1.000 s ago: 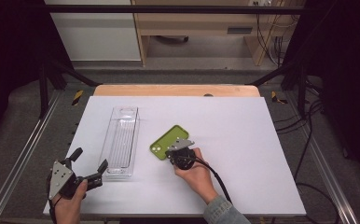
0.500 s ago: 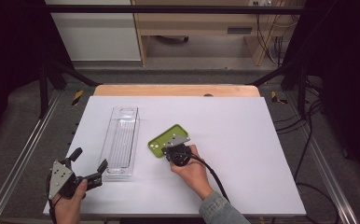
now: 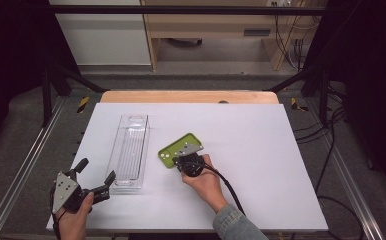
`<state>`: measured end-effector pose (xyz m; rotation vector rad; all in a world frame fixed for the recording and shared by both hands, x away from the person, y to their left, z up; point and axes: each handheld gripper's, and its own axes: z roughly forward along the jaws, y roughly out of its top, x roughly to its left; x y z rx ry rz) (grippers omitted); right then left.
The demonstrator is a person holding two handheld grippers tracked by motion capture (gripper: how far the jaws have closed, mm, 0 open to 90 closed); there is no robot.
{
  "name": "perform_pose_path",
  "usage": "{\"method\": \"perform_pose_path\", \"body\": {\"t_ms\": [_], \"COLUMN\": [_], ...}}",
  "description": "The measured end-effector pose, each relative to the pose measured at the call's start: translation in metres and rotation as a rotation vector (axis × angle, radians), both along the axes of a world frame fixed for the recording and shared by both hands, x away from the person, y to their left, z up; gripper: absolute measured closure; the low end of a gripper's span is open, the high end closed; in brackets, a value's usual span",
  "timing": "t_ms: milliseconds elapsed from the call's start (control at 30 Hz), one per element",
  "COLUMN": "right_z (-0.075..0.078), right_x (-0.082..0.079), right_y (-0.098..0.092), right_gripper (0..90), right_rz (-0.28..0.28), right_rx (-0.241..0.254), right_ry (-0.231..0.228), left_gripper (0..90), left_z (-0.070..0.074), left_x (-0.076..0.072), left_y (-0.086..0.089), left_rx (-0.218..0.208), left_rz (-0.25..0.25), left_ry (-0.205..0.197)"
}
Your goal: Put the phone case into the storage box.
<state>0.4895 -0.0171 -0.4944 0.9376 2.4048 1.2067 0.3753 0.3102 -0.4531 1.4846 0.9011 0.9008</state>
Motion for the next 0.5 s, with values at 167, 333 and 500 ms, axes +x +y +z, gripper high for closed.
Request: {"method": "perform_pose_path", "body": {"t_ms": [167,333,500], "right_z": [0.0,0.0,0.008], "right_x": [0.0,0.0,0.004], "right_y": [0.0,-0.003,-0.014], "right_gripper": [90.0,90.0,84.7], "right_rz": [-0.001,-0.001,-0.025], "right_rx": [0.004,0.003,0.011], "right_ry": [0.0,0.004,0.003], "left_gripper": [1.5,1.5,1.5], "left_z": [0.0,0.0,0.0], "left_x": [0.0,0.0,-0.001], "left_y": [0.0,0.0,0.0], "left_rx": [0.0,-0.002,-0.003], "left_rz": [0.0,0.0,0.001], "left_ry": [0.0,0.0,0.0]}}
